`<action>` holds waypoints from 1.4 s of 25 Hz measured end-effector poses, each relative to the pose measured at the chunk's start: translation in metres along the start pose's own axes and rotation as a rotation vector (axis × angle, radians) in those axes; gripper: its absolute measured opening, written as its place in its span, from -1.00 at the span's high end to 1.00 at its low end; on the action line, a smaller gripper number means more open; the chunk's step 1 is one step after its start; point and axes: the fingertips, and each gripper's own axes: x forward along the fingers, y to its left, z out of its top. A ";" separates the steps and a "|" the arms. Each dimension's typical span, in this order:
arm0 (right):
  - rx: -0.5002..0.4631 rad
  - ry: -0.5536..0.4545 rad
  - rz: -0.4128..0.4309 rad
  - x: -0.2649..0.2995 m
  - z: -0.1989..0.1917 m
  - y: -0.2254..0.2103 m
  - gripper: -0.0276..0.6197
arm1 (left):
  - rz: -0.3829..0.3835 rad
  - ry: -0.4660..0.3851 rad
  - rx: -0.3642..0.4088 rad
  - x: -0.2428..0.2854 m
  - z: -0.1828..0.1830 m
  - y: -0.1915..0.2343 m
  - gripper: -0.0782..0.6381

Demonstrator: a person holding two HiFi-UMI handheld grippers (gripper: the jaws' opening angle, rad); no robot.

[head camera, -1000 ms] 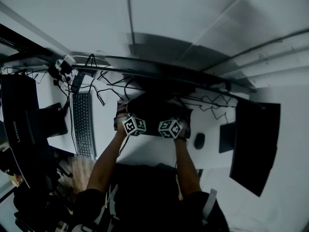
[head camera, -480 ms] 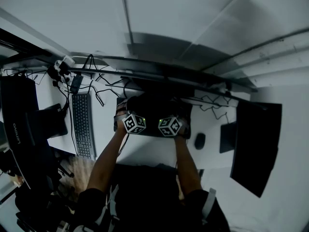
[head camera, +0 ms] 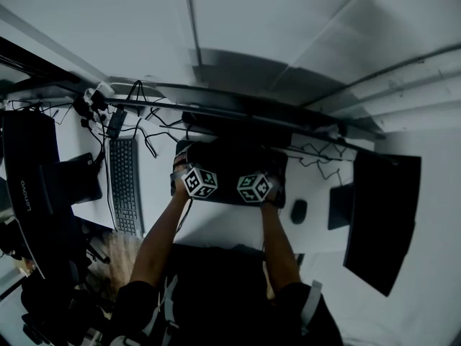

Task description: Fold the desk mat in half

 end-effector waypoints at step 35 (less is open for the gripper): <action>0.643 -0.309 -0.048 -0.281 0.035 0.045 0.79 | -0.170 -0.472 -0.470 -0.307 0.004 0.028 0.76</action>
